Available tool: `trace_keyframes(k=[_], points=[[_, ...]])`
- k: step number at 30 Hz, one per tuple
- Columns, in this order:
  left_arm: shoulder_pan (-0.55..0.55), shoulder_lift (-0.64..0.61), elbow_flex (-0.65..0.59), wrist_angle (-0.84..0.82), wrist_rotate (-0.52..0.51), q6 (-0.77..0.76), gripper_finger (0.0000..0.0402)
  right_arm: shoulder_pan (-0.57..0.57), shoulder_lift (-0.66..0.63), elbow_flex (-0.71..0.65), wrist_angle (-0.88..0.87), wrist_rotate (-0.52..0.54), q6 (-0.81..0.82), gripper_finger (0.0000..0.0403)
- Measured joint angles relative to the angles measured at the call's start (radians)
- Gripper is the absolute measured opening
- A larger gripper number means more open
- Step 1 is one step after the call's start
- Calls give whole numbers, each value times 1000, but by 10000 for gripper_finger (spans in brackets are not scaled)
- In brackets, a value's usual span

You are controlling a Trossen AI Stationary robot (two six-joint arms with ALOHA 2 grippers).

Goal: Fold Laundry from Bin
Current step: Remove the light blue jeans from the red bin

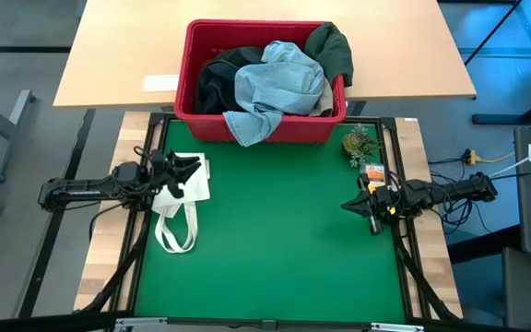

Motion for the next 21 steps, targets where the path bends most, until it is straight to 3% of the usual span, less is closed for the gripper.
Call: trace_keyframes(k=[9,17,21], points=[[0,52,0,88,-24,-21,162,0,0,0,0,0,0,12],[0,296,1,357,-24,161,163,0,0,0,0,0,35,12],[0,446,59,380,-24,243,163,0,0,0,0,0,35,12]])
